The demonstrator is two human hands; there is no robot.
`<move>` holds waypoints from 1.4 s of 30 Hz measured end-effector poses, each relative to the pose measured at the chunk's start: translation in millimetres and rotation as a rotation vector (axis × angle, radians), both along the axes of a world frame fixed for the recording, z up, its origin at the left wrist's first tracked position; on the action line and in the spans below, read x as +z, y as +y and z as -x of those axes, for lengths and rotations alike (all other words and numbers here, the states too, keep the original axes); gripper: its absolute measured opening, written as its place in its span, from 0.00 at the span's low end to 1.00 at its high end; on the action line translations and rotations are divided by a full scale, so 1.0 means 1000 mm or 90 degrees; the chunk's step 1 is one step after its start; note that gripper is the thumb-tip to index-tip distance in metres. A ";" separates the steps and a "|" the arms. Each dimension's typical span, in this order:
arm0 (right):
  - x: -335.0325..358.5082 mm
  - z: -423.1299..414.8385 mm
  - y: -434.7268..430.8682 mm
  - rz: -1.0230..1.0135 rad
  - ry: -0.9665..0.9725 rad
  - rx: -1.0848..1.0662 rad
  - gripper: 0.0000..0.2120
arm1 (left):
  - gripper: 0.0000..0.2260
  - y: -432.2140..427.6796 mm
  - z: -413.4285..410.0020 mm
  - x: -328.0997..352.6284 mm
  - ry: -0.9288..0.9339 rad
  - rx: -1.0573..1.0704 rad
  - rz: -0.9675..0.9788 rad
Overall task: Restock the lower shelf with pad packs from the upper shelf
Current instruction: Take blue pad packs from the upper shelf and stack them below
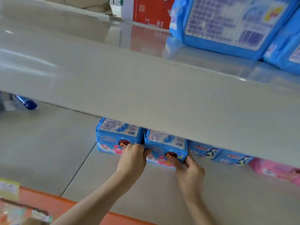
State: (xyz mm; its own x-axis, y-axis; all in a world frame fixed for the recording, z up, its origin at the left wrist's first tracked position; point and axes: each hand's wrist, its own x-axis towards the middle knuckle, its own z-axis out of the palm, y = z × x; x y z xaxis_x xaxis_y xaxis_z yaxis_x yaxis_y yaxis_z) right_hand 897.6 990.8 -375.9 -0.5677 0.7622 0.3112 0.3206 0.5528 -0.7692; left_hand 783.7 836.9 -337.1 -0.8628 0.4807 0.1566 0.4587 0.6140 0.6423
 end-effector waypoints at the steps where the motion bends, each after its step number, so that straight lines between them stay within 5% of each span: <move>1: 0.002 -0.001 0.000 0.000 -0.005 0.000 0.13 | 0.08 0.000 0.003 -0.003 0.011 0.004 -0.028; 5: 0.020 -0.007 -0.007 0.087 0.045 0.072 0.07 | 0.11 -0.008 0.001 0.005 0.013 -0.018 -0.011; 8: 0.027 -0.011 -0.009 0.112 0.055 0.120 0.12 | 0.10 -0.027 -0.012 0.011 0.064 -0.055 0.001; 12: 0.031 -0.009 -0.009 0.126 0.080 0.148 0.26 | 0.13 -0.072 -0.014 0.016 0.202 0.031 -0.156; 14: 0.032 -0.010 -0.009 0.120 0.086 0.143 0.33 | 0.21 -0.097 0.003 0.011 0.201 0.112 -0.174; 17: 0.034 -0.012 -0.005 0.117 0.079 0.139 0.31 | 0.41 -0.121 0.030 0.003 0.091 0.175 -0.082; 20: 0.034 -0.009 -0.004 0.114 0.055 0.134 0.28 | 0.49 -0.122 0.039 0.003 -0.028 0.140 -0.043; 23: 0.034 -0.007 -0.005 0.101 0.041 0.130 0.25 | 0.46 -0.115 0.038 0.000 -0.023 0.054 -0.103; 29: 0.028 -0.001 -0.005 0.072 0.045 0.081 0.23 | 0.41 -0.090 0.027 -0.006 -0.015 0.113 -0.193; 42: 0.026 0.006 -0.014 -0.007 0.010 0.042 0.20 | 0.37 -0.068 0.020 -0.008 -0.023 0.207 -0.170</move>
State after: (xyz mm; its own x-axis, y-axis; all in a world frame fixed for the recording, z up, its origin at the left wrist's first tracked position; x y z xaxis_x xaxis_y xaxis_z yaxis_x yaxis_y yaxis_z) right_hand 892.1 976.6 -349.6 -0.6112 0.7203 0.3280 0.2719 0.5802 -0.7677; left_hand 764.1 768.7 -345.3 -0.9702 0.1292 0.2052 0.2424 0.5326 0.8109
